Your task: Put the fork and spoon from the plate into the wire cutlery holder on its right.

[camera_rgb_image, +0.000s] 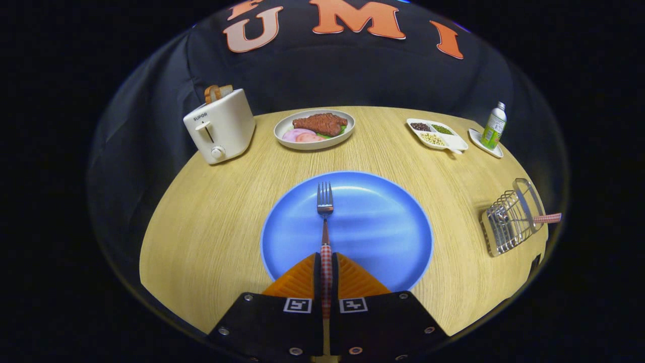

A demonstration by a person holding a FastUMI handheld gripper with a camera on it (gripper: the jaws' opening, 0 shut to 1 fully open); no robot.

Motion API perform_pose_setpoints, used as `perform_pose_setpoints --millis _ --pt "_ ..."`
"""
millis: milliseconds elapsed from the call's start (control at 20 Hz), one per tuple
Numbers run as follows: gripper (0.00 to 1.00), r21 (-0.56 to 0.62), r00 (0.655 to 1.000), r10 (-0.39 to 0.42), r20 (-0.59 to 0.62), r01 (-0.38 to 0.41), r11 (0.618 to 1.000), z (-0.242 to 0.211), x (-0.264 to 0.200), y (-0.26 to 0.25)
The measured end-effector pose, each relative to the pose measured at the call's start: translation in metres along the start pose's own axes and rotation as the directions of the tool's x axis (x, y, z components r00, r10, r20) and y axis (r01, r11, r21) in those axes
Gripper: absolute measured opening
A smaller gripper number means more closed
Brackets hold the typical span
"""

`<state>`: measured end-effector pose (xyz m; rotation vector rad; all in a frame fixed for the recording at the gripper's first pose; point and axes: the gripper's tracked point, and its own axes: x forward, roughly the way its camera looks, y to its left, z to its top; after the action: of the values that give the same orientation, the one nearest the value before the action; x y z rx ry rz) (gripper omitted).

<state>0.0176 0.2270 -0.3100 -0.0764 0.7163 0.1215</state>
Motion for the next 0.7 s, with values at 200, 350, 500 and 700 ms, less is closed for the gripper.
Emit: perform_pose_setpoints --millis 200,350,500,700 --pt "0.06 0.015 1.0 0.028 -0.008 -0.028 0.999 0.017 -0.027 -0.024" --pt "0.06 0.03 1.0 0.023 0.001 -0.023 0.999 0.031 -0.049 -0.053" --pt "0.06 0.003 1.0 0.009 -0.008 -0.009 1.0 0.04 -0.071 -0.088" --pt "0.06 -0.011 0.999 0.015 -0.049 -0.016 1.0 0.044 -0.098 -0.131"
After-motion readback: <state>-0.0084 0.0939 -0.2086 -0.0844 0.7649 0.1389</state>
